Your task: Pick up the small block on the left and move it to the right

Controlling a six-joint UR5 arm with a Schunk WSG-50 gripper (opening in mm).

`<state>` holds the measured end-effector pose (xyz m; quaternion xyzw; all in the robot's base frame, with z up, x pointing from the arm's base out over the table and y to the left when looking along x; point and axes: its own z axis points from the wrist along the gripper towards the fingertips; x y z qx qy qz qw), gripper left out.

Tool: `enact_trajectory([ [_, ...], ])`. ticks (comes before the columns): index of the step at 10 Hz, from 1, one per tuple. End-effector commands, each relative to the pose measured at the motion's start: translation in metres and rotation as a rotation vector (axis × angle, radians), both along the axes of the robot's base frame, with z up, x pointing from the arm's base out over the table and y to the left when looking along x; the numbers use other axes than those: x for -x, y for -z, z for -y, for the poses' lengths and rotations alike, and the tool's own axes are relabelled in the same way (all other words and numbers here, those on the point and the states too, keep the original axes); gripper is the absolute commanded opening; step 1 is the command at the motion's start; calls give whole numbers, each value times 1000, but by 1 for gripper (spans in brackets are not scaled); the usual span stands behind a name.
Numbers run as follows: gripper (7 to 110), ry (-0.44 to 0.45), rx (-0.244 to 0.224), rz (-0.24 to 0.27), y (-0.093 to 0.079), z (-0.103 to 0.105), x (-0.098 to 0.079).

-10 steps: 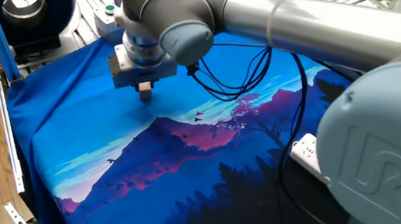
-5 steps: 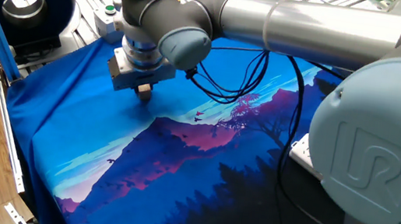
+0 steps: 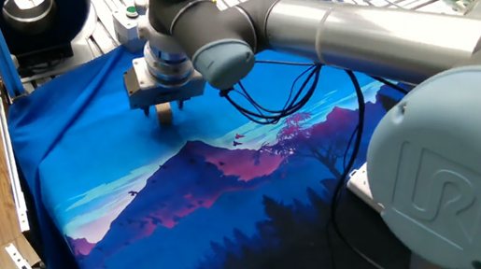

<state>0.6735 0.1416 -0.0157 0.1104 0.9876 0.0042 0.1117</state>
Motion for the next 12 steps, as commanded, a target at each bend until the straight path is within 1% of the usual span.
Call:
enact_trajectory([
  [1,66,-8,-13,13,2,-2,-5],
  [2,66,-11,-14,2,-1,-3,-1],
  [3,66,-15,-10,-21,-11,-2,6],
  [4,66,-16,-4,-49,-25,0,14],
  [5,66,-20,-11,-63,-40,0,21],
  [6,66,-20,-14,-70,-48,0,25],
  [8,66,-24,-10,-81,-55,2,28],
  [9,66,-37,3,-92,-62,7,29],
  [10,66,-55,13,-108,-73,14,28],
  [12,66,-103,46,-159,-102,41,20],
])
